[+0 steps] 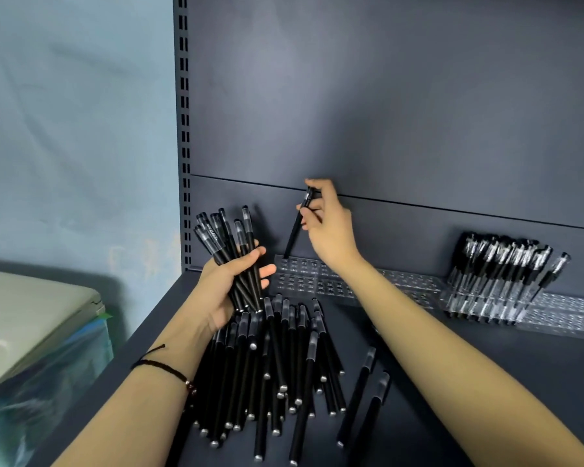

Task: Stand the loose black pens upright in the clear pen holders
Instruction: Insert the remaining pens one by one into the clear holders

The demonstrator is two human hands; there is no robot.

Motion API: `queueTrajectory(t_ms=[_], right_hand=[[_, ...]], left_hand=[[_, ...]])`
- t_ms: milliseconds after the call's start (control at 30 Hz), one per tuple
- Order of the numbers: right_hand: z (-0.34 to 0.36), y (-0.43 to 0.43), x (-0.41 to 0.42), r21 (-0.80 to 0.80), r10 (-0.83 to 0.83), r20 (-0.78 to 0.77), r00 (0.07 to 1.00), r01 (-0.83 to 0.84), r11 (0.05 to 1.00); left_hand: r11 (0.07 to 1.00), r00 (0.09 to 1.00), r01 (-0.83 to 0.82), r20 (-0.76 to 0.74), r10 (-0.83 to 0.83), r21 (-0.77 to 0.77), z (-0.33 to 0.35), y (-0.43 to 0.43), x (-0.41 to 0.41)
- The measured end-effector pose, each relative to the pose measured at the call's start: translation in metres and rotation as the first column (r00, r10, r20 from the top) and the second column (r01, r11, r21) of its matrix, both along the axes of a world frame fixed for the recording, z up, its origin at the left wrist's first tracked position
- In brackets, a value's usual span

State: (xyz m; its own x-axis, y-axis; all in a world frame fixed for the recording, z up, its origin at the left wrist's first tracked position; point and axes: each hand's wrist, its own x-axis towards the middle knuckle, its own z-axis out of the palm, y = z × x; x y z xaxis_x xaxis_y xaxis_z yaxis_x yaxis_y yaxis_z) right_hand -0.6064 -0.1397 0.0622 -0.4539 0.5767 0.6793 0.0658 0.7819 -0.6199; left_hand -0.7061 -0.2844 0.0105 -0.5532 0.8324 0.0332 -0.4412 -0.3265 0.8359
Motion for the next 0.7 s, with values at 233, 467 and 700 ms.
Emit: queueTrajectory(t_ms=[233, 467, 700], right_hand=[[-0.019, -0.001, -0.010, -0.001, -0.060, 0.181, 0.982, 0.061, 0.998], [-0.001, -0.025, -0.014, -0.002, -0.041, 0.014, 0.999, 0.041, 0.999], [0.009, -0.025, -0.019, -0.234, 0.095, -0.159, 0.983, -0.131, 0.963]], left_hand=[[0.999, 0.999, -0.045, -0.027, 0.045, 0.023, -0.002, 0.003, 0.001], [0.999, 0.993, 0.012, -0.120, -0.008, 0.036, -0.002, 0.003, 0.006], [0.999, 1.000, 0.009, 0.006, -0.010, 0.047, -0.005, 0.007, 0.005]])
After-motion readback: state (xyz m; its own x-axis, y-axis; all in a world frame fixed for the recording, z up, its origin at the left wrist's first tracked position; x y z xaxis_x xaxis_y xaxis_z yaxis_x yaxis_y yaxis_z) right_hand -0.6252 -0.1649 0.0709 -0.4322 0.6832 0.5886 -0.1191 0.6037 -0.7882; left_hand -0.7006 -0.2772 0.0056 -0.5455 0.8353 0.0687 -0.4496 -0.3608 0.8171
